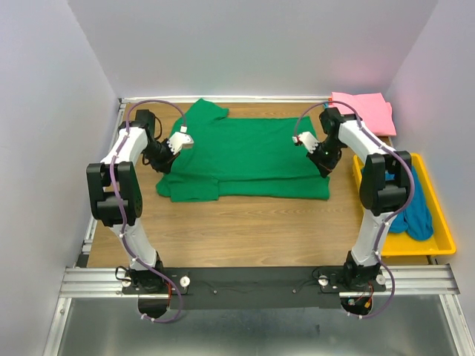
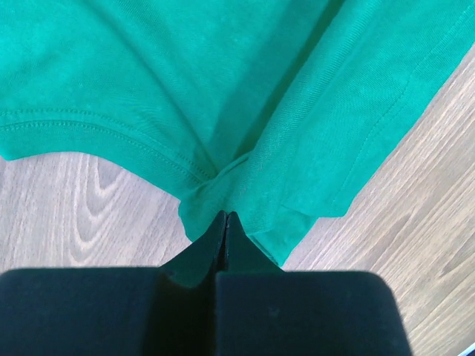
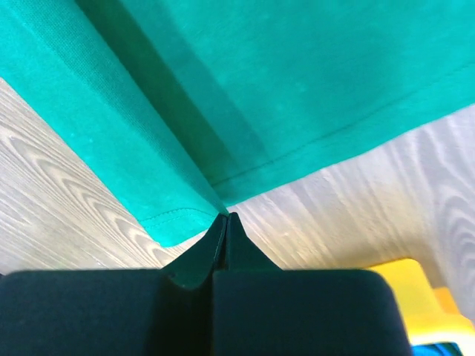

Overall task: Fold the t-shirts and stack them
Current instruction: Fold the flattened tshirt in 1/3 of the way

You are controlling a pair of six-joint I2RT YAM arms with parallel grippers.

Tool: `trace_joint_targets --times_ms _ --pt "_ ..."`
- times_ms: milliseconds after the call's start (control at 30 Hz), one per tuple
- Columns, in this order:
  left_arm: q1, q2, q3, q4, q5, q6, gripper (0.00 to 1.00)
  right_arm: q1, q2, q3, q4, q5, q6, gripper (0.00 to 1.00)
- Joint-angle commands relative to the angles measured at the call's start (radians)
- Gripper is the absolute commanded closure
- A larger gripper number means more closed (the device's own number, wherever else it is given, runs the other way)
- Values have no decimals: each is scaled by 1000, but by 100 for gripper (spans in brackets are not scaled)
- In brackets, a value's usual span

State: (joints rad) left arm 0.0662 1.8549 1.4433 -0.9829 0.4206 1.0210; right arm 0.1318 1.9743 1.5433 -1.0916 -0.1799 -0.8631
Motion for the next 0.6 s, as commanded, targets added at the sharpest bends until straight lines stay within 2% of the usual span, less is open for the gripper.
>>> trace_joint_targets --times_ms 0,233,567 --pt "12 -34 17 -22 17 16 100 2 0 70 -42 37 -11 99" --pt "12 -3 75 -26 17 2 100 2 66 139 -47 60 -24 99" --pt "12 82 124 0 10 -33 100 2 130 141 -8 73 -20 100"
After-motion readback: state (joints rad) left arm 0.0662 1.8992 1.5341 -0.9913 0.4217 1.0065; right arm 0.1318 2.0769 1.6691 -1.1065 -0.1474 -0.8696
